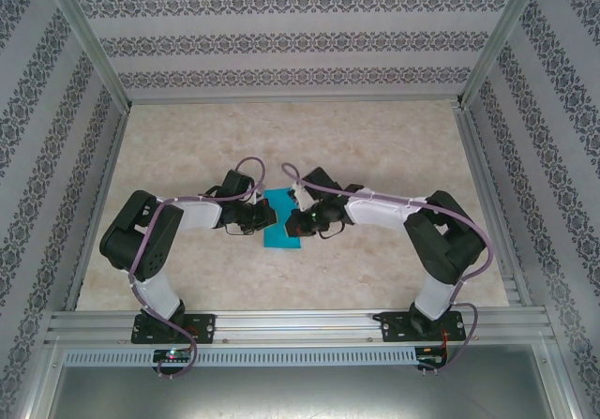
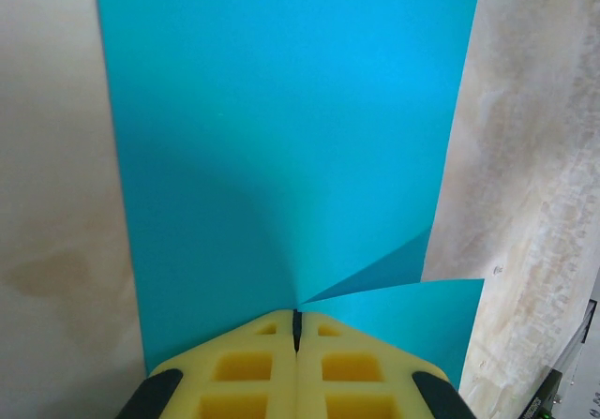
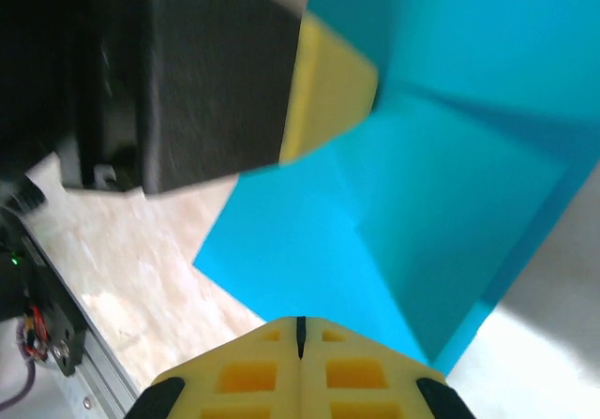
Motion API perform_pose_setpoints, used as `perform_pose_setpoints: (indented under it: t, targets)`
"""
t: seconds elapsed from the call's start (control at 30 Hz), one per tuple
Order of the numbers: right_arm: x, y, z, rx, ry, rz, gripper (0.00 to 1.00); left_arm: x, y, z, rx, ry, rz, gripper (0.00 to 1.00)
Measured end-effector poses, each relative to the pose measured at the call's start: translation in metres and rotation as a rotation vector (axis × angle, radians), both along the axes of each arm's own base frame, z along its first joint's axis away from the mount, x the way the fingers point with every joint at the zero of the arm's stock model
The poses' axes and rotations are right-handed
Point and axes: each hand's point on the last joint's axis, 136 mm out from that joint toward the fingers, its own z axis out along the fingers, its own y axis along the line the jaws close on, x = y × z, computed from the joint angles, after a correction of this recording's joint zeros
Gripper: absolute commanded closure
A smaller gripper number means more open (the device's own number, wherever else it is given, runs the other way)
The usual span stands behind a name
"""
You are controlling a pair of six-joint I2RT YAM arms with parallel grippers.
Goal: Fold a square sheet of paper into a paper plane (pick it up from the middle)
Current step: Fold the triangle a second time at the center of the table.
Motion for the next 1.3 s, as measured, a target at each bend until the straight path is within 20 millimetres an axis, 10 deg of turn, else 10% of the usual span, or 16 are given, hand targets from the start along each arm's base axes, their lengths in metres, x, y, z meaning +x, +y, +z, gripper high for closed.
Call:
perform_pose_setpoints:
  t: [1.3]
  targets:
    - [0.011,0.002,-0.038,-0.179,0.006,-0.039,1.00,0.001,0.002,-0.003,0.029,0.024,0.007,1.00]
